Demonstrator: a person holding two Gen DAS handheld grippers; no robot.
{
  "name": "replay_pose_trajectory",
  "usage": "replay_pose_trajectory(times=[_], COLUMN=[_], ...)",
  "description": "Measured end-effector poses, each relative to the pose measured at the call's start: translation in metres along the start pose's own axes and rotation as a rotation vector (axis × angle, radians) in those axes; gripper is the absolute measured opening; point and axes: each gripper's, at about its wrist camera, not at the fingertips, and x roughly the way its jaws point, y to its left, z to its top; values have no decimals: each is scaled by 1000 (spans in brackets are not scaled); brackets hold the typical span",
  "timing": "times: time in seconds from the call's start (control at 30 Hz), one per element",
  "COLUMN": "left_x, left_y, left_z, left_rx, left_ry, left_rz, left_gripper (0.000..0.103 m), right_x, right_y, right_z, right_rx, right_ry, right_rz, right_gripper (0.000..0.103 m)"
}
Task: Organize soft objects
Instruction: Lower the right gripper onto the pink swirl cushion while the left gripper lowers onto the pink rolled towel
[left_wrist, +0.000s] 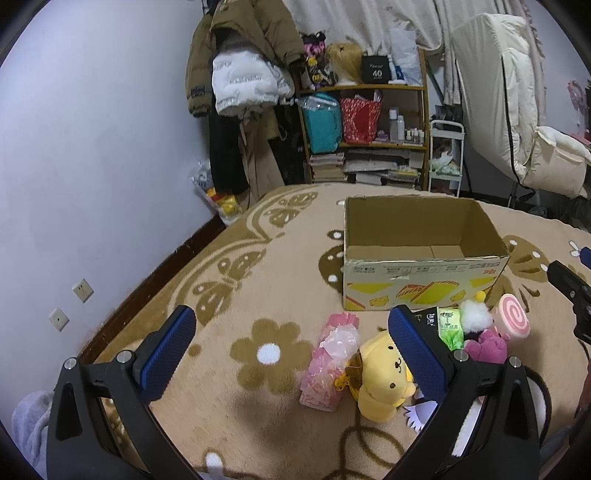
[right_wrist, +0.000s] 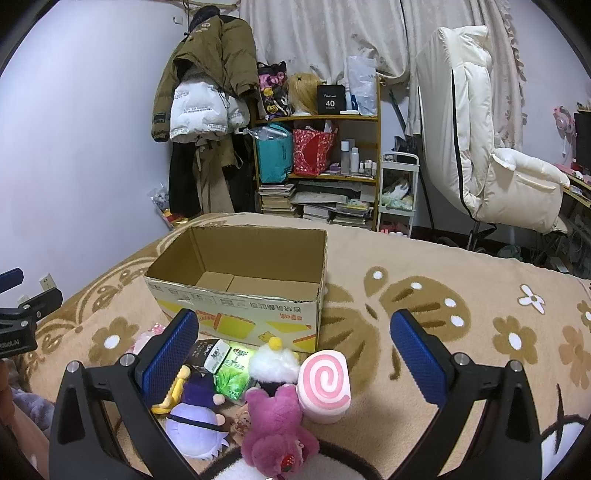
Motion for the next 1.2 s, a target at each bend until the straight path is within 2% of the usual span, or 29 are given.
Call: replay_pose_trajectory(times=[0.27, 0.5, 0.67, 1.1, 1.2], left_x=[33, 62, 81, 139, 155], left_y=[-6, -15, -22, -31, -29], left_z=[12, 9, 4, -2, -5], left_rx=[48, 90, 110, 116, 105], left_ry=[94, 192, 221, 356, 398], left_rz=[-16, -34, 2, -56, -65], left_gripper=[103, 103, 103, 103, 103], right_x=[25, 50, 66, 107, 121], right_y=[-4, -9, -14, -26, -29], right_z=[0, -1, -6, -21, -28], right_rx=[14, 38, 32, 72, 79], right_ry=[73, 155, 212, 315, 364], right_rz=[8, 6, -12, -2, -10], right_gripper=[103, 103, 103, 103, 100])
